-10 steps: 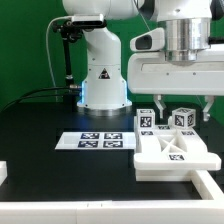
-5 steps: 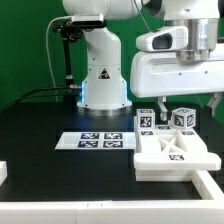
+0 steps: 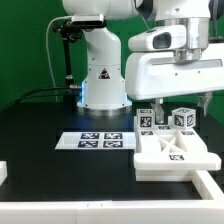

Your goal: Assemble chair

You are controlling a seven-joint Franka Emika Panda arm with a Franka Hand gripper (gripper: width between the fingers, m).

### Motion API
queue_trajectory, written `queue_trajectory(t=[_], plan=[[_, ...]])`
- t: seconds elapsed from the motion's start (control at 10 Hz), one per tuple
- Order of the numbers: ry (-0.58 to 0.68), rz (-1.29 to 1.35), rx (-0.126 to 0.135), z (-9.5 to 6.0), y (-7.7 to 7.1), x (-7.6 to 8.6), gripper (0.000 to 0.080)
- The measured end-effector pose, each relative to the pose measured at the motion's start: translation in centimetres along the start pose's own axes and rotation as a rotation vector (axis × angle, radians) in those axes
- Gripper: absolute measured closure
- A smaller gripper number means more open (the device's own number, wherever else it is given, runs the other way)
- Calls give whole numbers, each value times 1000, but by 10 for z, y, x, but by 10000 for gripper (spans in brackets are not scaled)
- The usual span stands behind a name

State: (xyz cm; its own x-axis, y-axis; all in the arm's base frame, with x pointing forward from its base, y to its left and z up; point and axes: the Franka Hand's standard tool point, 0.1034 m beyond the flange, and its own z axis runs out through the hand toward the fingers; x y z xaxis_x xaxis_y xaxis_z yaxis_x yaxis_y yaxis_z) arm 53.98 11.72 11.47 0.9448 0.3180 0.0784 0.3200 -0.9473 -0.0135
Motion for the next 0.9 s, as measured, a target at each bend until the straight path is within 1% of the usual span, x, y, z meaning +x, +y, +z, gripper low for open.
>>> queue_trajectory(t=[0.1, 0.2, 0.3, 0.4, 0.7, 0.8, 0.9], plan=[[0, 8, 0, 0, 0, 0, 244], [0, 77, 2, 0, -1, 0, 415], [0, 131, 3, 0, -1, 0, 415], [0, 204, 4, 0, -1, 0, 518], [0, 366, 5, 0, -1, 0, 518], [-1, 500, 5, 1, -4, 0, 518], [1, 620, 17, 1, -3, 0, 518]])
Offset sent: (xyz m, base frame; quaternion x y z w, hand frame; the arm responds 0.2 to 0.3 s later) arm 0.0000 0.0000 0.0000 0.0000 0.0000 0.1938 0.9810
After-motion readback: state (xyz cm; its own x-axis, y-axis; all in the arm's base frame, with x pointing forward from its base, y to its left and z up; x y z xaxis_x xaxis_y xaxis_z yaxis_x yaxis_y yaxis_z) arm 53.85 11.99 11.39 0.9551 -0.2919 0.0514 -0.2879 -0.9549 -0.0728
